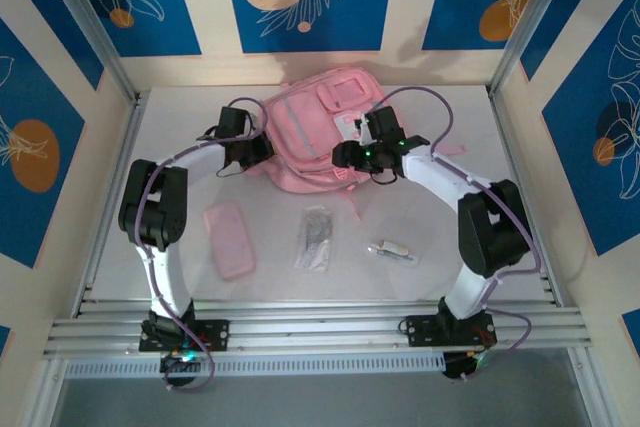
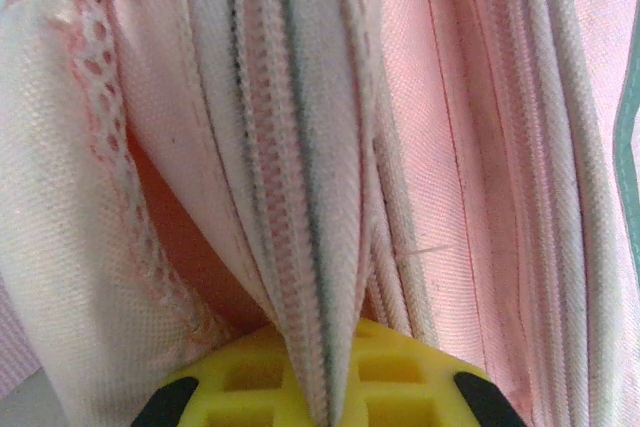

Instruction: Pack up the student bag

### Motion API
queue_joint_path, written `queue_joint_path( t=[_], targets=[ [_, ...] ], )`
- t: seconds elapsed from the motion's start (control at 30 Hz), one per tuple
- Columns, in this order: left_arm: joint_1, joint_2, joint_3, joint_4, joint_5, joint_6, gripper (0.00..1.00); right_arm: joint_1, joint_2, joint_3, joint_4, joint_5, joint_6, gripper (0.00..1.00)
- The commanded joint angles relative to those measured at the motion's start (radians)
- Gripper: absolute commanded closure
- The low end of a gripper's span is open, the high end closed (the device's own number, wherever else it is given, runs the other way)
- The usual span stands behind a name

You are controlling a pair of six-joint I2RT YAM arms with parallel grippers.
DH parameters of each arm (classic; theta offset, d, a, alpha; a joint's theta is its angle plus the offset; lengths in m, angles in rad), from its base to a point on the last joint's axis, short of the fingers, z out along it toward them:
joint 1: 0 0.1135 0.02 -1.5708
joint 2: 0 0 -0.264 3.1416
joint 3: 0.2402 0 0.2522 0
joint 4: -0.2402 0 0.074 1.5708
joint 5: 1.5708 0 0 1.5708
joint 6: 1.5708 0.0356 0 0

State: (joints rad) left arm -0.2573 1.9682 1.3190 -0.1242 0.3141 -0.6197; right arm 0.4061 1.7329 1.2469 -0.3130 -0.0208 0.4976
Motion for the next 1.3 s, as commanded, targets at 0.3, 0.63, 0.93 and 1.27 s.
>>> queue_joint_path(
  t=[0.3, 0.63, 0.93, 1.27],
  targets=[
    [0.003, -0.035, -0.053, 0.101, 0.102, 0.0, 0.97, -0.079, 0.222, 0.126, 0.054, 0.058, -0.109, 0.34],
    [0.02, -0.023, -0.042, 0.085, 0.087, 0.007, 0.97, 0.068, 0.156, 0.065, 0.037, -0.05, -0.035, 0.33],
    [0.084, 0.0, 0.003, 0.026, 0.066, 0.053, 0.97, -0.02, -0.03, -0.076, 0.037, -0.071, 0.018, 0.34],
    [0.133, 0.048, 0.177, -0.207, -0.024, 0.202, 0.87, -0.299, 0.068, -0.015, 0.027, -0.09, -0.031, 0.36]
  ],
)
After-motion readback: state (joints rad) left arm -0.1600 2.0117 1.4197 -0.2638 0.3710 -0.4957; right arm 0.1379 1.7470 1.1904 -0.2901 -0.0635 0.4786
